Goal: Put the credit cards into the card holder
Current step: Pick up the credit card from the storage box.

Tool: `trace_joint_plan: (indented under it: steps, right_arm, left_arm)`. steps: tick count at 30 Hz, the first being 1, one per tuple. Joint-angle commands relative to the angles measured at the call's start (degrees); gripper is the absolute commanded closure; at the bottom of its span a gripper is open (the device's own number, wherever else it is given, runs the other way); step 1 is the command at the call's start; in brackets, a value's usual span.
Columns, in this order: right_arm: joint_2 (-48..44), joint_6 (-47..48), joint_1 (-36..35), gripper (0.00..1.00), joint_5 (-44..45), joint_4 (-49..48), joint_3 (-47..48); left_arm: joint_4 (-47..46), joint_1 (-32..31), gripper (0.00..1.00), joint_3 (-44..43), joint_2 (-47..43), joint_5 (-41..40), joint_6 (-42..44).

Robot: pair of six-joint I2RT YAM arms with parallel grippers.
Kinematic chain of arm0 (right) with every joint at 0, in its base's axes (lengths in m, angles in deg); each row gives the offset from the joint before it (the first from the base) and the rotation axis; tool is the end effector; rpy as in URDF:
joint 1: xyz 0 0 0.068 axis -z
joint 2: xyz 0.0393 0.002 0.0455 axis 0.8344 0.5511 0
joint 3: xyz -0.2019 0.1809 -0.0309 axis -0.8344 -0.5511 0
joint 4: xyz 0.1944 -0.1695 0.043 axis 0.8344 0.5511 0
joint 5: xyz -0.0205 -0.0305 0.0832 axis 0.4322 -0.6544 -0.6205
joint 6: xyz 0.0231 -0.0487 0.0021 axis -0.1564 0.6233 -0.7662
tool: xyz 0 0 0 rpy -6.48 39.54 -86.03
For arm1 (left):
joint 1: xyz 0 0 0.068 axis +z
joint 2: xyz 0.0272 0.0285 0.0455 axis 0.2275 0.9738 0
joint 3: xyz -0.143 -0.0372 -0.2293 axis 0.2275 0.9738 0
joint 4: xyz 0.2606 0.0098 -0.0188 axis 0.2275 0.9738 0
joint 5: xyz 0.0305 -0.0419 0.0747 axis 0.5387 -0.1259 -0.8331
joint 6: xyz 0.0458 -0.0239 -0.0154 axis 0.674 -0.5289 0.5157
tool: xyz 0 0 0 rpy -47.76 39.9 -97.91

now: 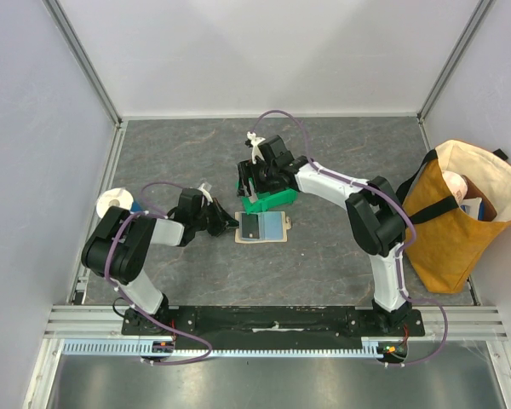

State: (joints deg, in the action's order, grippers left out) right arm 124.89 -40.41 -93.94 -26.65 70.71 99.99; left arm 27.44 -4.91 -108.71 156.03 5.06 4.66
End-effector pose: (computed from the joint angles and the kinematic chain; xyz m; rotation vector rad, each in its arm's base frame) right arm 0.3651 0.2901 0.2053 -0.5474 2.3759 0.7491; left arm 0.2640 -0.1025 0.1088 -0.4337 2.4325 -1.1013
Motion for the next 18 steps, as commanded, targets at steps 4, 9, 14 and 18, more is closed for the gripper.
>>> trace_joint_plan:
  steps: [4, 9, 14, 18]
  right_arm:
    - [1.4, -0.6, -0.1, 0.20, 2.7, 1.7, 2.9]
    - [3.6, -0.8, -0.1, 0.20, -0.6, 3.1, 4.3]
    - [3.2, -1.0, -0.1, 0.22, -2.5, 3.1, 4.5]
    - [1.5, -0.8, -0.1, 0.26, -2.6, 2.9, 4.4]
  left_arm:
    - [3.9, 0.3, 0.98, 0.9, 2.4, -3.8, 3.8]
    - [3.9, 0.4, 0.98, 1.0, 2.5, -3.7, 3.8]
    - [3.6, 0.3, 0.98, 0.6, 2.8, -3.3, 3.7]
    - [3.7, 0.3, 0.98, 0.1, 2.8, -3.2, 3.6]
